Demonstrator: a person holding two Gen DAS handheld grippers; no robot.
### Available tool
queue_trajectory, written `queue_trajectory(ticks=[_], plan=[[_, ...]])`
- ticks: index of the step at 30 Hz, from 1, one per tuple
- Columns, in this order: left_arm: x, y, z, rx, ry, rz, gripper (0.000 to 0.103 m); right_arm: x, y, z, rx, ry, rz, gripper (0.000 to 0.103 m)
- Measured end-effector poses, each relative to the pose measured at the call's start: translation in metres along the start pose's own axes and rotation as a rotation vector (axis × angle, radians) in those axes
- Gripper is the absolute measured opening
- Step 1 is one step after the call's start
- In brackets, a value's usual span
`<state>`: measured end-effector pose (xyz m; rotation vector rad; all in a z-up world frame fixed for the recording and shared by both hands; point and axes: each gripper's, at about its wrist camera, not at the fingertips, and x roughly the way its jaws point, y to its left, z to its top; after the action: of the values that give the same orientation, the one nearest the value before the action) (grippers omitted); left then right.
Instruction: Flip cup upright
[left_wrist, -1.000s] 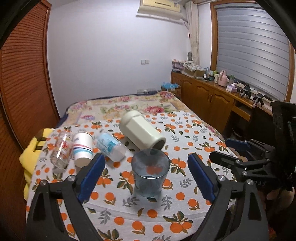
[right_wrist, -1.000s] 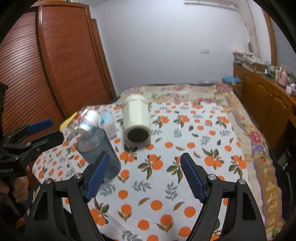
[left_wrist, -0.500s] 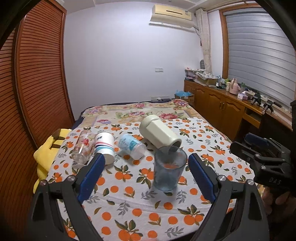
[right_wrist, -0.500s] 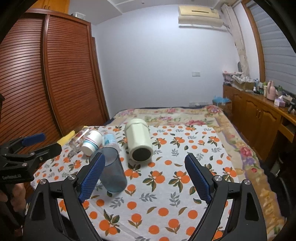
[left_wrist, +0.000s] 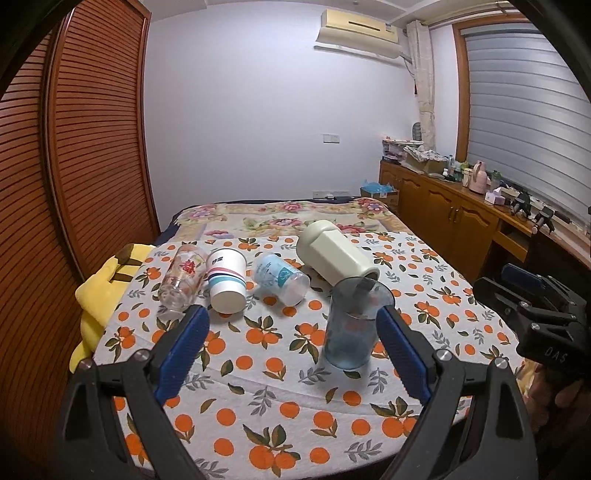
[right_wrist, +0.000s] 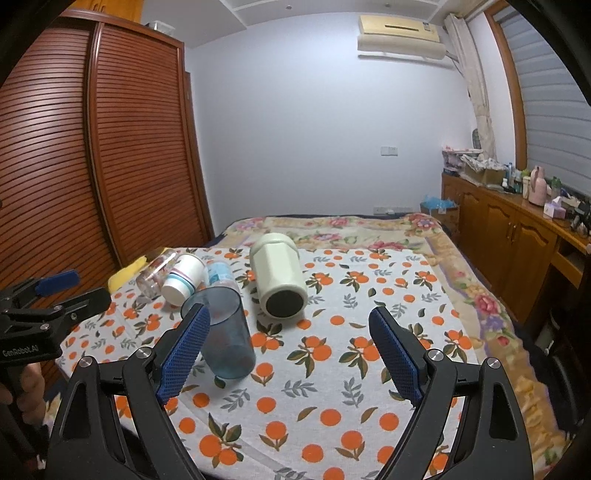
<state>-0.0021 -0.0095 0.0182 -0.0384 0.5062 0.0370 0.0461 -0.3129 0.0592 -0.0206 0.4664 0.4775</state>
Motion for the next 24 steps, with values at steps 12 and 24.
queue_trajectory(ticks=[12, 24], plan=[[-0.0001, 0.0014, -0.0025, -0.001, 0.005, 0.003, 0.092, -0.0010, -0.0003, 0.0000, -0.001, -0.003, -0.001, 0.090], [-0.0016, 0.0026, -0.0036, -0.003, -0.001, 0.007, 0.093, -0.0014, -0.0003, 0.0000, -0.001, -0.001, -0.001, 0.090]])
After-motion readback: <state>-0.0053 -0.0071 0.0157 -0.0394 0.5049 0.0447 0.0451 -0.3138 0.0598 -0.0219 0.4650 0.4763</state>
